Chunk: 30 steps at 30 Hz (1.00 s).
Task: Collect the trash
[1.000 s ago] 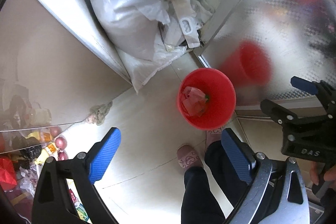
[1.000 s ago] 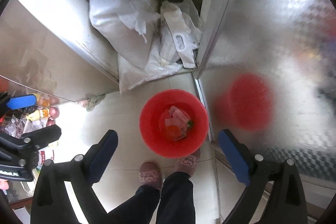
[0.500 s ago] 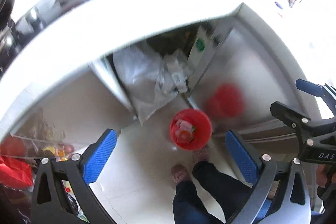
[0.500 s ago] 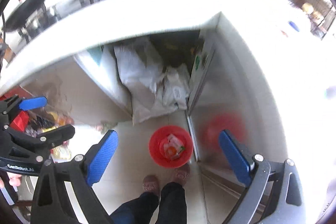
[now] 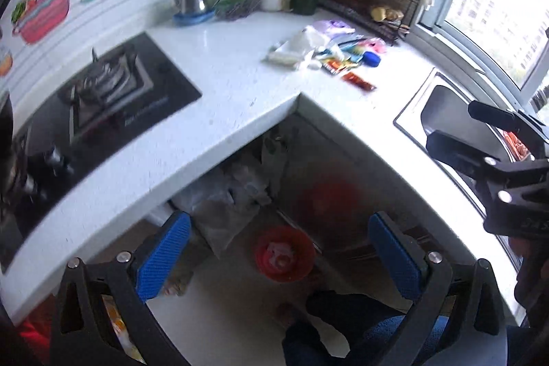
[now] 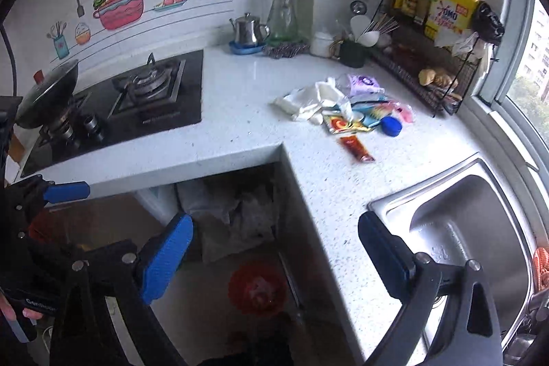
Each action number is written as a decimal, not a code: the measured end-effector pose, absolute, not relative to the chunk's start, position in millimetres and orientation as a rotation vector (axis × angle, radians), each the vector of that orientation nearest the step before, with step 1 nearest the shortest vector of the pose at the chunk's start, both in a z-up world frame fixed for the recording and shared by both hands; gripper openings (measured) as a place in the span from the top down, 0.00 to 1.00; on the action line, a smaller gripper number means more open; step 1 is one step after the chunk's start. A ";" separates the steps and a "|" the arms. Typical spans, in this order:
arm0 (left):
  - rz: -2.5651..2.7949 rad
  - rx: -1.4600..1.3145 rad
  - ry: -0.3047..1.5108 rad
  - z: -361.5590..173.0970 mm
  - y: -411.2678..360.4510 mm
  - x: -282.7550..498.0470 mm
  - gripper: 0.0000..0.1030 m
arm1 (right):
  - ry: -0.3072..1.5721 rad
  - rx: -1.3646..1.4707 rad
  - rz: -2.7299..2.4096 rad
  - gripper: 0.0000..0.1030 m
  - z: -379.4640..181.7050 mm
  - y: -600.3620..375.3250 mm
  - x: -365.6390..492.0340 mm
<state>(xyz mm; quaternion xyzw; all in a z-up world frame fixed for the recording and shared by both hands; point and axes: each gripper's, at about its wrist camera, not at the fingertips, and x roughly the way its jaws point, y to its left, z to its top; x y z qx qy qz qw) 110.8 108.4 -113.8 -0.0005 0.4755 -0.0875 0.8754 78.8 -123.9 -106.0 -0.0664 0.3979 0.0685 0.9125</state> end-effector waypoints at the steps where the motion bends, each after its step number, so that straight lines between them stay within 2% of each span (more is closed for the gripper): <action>1: -0.189 0.009 0.986 -108.9 105.8 113.3 0.00 | 0.814 -0.149 0.126 0.06 -101.3 -125.1 80.8; 7: -0.218 0.060 0.947 -83.2 86.1 141.4 0.00 | 0.803 -0.189 0.067 0.06 -93.3 -136.0 100.6; 15: -0.257 0.097 0.951 -77.6 55.8 188.9 0.00 | 0.832 -0.163 0.042 0.06 -83.2 -160.6 125.9; 30: -0.226 0.093 1.062 -114.3 40.9 303.7 0.00 | 0.942 -0.163 0.090 0.06 -116.1 -192.9 231.5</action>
